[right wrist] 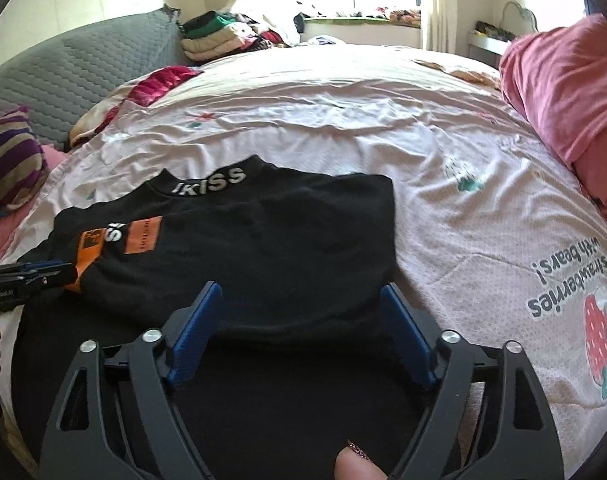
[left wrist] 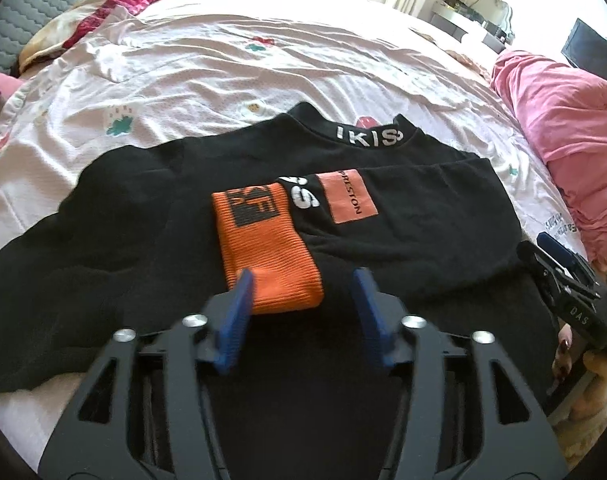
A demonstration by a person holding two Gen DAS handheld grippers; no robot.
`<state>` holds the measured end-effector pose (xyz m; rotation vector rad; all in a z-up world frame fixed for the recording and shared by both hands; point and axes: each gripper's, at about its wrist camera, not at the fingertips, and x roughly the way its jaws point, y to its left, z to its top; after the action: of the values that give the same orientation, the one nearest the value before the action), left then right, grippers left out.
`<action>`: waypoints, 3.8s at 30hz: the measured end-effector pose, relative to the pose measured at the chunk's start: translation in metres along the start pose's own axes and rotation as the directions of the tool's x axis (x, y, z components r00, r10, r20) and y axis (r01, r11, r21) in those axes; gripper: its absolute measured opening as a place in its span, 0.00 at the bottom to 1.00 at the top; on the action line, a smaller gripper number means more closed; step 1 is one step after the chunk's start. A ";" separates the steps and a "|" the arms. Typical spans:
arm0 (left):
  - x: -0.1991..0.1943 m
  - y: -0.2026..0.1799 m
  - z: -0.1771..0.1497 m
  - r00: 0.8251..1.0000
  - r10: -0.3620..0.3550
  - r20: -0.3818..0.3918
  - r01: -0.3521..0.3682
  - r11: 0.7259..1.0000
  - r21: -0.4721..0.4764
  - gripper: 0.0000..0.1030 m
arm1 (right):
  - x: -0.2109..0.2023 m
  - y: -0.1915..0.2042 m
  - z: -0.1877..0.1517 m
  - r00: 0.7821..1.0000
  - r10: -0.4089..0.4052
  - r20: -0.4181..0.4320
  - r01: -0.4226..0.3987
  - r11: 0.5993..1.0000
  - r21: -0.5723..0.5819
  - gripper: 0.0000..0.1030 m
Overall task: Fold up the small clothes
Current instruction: 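Lower the orange cuff onto the shirt and open the left gripper, then move the left gripper toward the other orange-cuffed sleeve, then grasp the orange cuff of that sleeve with the left gripper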
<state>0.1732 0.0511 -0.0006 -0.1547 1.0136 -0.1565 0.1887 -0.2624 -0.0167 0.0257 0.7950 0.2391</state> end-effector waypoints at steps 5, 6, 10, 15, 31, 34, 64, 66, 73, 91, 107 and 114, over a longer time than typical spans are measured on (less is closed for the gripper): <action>-0.016 0.007 -0.002 0.999 0.014 0.040 -0.014 1.000 -0.018 0.66 | -0.009 0.009 0.003 0.999 -0.009 0.041 0.009 1.000 -0.005 0.92; -0.019 0.008 -0.002 0.999 0.016 0.048 -0.015 1.000 -0.022 0.67 | -0.011 0.010 0.004 0.999 -0.006 0.049 0.006 1.000 -0.001 0.92; -0.032 0.012 0.000 0.997 0.022 0.080 -0.019 0.999 -0.040 0.88 | -0.016 0.018 0.007 0.999 -0.005 0.052 0.005 1.000 -0.013 0.93; -0.051 0.018 -0.001 0.990 0.061 0.128 -0.055 0.997 -0.050 0.91 | -0.031 0.031 0.012 0.997 -0.007 0.071 0.011 0.998 -0.056 0.96; -0.095 0.053 -0.021 0.973 0.118 0.200 -0.097 0.989 -0.113 0.91 | -0.062 0.081 0.026 0.991 0.034 0.128 -0.020 0.994 -0.109 0.96; -0.101 0.064 -0.026 0.970 0.131 0.206 -0.103 0.985 -0.137 0.91 | -0.064 0.093 0.027 0.991 0.043 0.129 -0.026 0.991 -0.130 0.96; -0.151 0.167 -0.064 0.924 0.302 0.234 -0.205 0.908 -0.364 0.91 | -0.063 0.211 0.025 0.981 0.165 0.106 -0.130 0.951 -0.279 0.96; -0.153 0.173 -0.067 0.920 0.316 0.230 -0.213 0.899 -0.382 0.91 | -0.062 0.217 0.024 0.980 0.169 0.104 -0.133 0.948 -0.289 0.96; -0.159 0.197 -0.080 0.912 0.353 0.206 -0.236 0.866 -0.440 0.91 | -0.060 0.237 0.019 0.978 0.187 0.087 -0.151 0.936 -0.319 0.96; -0.166 0.256 -0.113 0.916 0.380 0.128 -0.240 0.776 -0.583 0.91 | -0.041 0.297 0.005 0.966 0.257 0.014 -0.230 0.889 -0.395 0.96; -0.147 0.294 -0.137 0.974 0.181 0.134 -0.038 0.718 -0.695 0.80 | -0.027 0.335 -0.004 0.950 0.311 -0.034 -0.296 0.858 -0.420 0.96; -0.133 0.306 -0.140 0.977 0.154 0.149 0.012 0.653 -0.757 0.54 | -0.020 0.338 -0.007 0.946 0.319 -0.049 -0.310 0.856 -0.413 0.96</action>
<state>0.0026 0.3689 -0.0247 -0.8892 0.8230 0.3745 0.1015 0.0618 0.0303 -0.2469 0.7016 0.7182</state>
